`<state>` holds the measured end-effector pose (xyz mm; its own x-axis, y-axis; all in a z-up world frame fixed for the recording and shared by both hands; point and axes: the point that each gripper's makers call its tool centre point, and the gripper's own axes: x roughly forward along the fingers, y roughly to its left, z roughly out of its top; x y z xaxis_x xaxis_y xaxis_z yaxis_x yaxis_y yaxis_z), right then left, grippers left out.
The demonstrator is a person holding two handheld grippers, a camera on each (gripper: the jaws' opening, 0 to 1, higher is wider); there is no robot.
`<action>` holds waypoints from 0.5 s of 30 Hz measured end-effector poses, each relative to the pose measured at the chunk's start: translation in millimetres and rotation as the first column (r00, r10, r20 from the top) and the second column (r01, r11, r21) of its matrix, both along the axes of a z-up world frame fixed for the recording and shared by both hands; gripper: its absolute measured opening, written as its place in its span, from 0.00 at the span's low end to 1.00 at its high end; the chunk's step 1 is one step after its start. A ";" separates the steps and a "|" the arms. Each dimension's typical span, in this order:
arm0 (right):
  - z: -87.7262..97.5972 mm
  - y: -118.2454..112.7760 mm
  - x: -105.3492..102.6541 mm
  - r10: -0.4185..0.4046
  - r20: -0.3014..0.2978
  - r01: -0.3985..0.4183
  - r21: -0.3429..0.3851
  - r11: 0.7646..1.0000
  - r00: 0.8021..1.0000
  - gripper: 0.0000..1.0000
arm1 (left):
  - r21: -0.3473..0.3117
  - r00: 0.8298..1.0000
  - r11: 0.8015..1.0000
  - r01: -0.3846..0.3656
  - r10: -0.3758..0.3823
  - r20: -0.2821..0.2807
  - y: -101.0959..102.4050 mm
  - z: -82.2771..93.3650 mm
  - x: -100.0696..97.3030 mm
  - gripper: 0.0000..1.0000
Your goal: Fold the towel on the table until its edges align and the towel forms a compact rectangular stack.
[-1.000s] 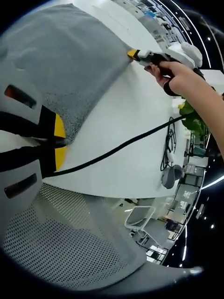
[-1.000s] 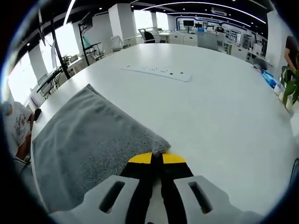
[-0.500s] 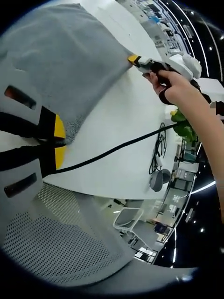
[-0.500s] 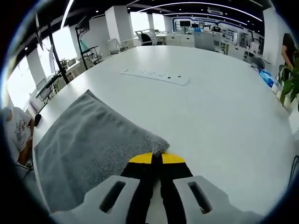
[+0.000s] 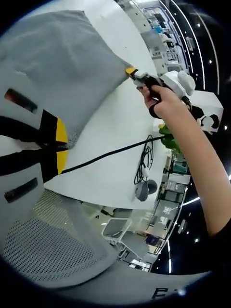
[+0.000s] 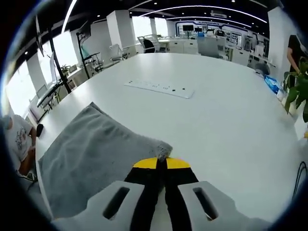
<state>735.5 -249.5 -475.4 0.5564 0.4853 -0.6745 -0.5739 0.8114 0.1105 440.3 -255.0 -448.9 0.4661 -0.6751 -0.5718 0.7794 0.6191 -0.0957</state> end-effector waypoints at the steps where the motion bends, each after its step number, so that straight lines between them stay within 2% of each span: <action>1: 2.1 -0.2 1.0 -0.002 0.001 0.002 0.002 1.000 1.000 0.00 | -0.004 1.000 1.000 -0.002 0.002 0.012 0.4 2.3 0.8 0.03; 4: 9.6 2.4 0.4 -0.007 0.004 0.007 0.012 1.000 1.000 0.00 | -0.021 0.999 1.000 -0.010 0.011 0.033 2.9 9.4 1.6 0.03; 10: 24.3 10.3 -5.2 -0.006 0.020 0.006 0.013 1.000 1.000 0.00 | -0.041 0.999 0.999 -0.036 0.038 0.035 11.2 21.4 0.8 0.03; 14: 29.0 15.6 -0.7 0.002 0.033 -0.002 0.011 1.000 0.999 0.00 | -0.080 0.995 0.994 -0.078 0.082 0.053 19.8 35.0 1.1 0.03; 15: 34.4 17.0 -6.5 0.006 0.038 -0.006 0.006 1.000 0.999 0.00 | -0.084 0.995 0.993 -0.085 0.090 0.053 21.7 36.7 1.5 0.03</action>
<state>729.0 -232.5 -441.0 0.5783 0.4928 -0.6502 -0.5829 0.8072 0.0934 441.7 -233.3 -412.2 0.5558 -0.6737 -0.4871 0.7281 0.6772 -0.1058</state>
